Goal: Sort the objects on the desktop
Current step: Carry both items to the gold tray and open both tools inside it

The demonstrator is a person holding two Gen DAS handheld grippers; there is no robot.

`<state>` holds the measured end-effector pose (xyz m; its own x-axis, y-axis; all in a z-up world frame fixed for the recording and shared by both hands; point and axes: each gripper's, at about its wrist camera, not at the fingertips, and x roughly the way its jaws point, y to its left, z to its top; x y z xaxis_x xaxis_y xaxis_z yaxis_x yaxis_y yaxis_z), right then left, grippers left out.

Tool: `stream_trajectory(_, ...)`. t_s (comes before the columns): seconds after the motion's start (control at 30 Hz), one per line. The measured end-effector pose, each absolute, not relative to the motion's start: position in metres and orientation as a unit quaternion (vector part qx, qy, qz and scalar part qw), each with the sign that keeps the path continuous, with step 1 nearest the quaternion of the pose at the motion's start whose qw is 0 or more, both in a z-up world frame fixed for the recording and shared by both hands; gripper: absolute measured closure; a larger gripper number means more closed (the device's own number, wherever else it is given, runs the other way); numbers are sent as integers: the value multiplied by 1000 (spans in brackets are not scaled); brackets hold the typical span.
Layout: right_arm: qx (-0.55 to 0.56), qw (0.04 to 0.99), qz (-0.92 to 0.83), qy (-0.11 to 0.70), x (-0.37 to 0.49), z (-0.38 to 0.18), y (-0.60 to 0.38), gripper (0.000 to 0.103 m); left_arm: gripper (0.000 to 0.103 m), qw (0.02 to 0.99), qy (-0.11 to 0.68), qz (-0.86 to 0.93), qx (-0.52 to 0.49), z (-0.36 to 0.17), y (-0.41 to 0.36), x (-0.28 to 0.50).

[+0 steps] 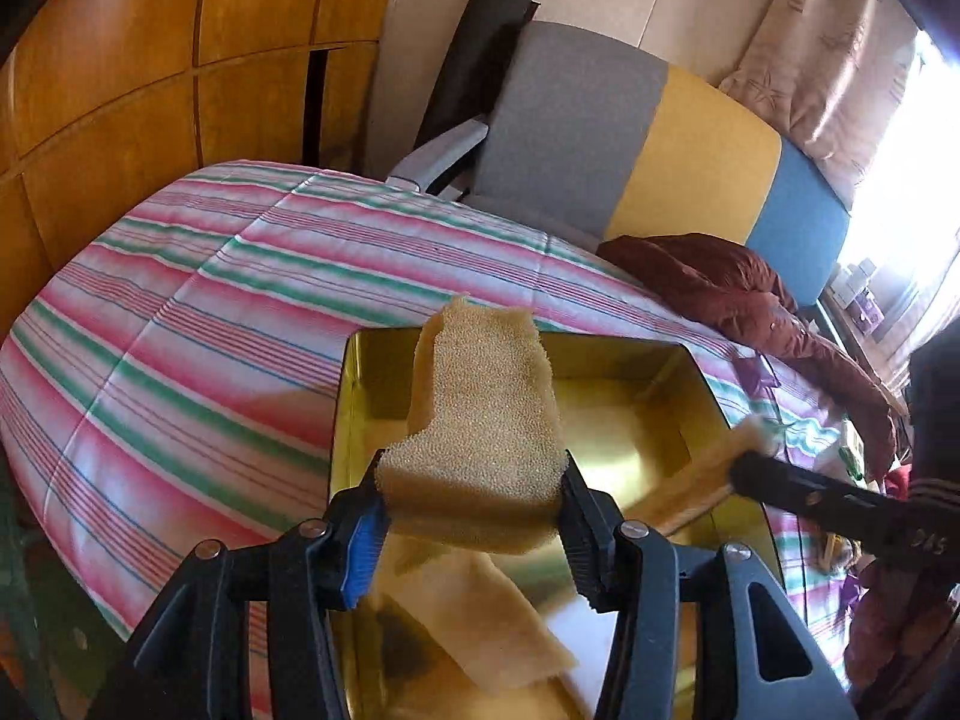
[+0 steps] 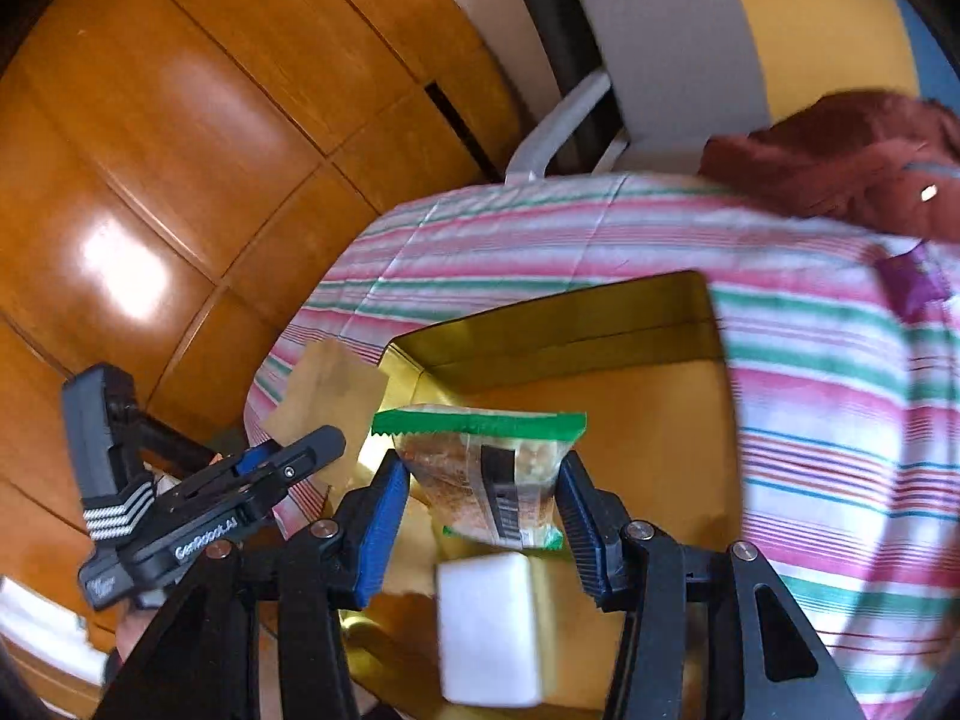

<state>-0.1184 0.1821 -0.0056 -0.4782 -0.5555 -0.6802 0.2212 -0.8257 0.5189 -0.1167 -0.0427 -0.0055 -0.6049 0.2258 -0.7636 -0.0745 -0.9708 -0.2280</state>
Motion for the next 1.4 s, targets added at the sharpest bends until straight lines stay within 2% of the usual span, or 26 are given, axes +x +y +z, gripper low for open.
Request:
stream_trajectory(0.13, 476, 238, -824, -195, -134, -20, 160, 51, 47, 87, -99, 880, -457, -16, -48, -129)
stream_trajectory(0.2, 490, 245, -813, -199, -138, -26, 151, 46, 45, 83, -99, 876, -465, -22, -48, -129)
stream_trajectory(0.33, 498, 253, -803, -209, -137, -32, 142, 25, 35, 72, -108, 878, -461, -24, -54, -120)
stream_trajectory(0.67, 474, 230, -831, -178, -105, -17, 152, 9, 35, 55, -121, 898, -420, -1, -61, -82)
stream_trajectory(1.0, 426, 163, -886, -77, -52, 0, 172, 2, 35, 92, -110, 901, -408, 11, -31, -53)
stream_trajectory(1.4, 414, 83, -904, -60, -19, -1, 223, 0, 34, 134, -72, 891, -428, 7, 16, -38)
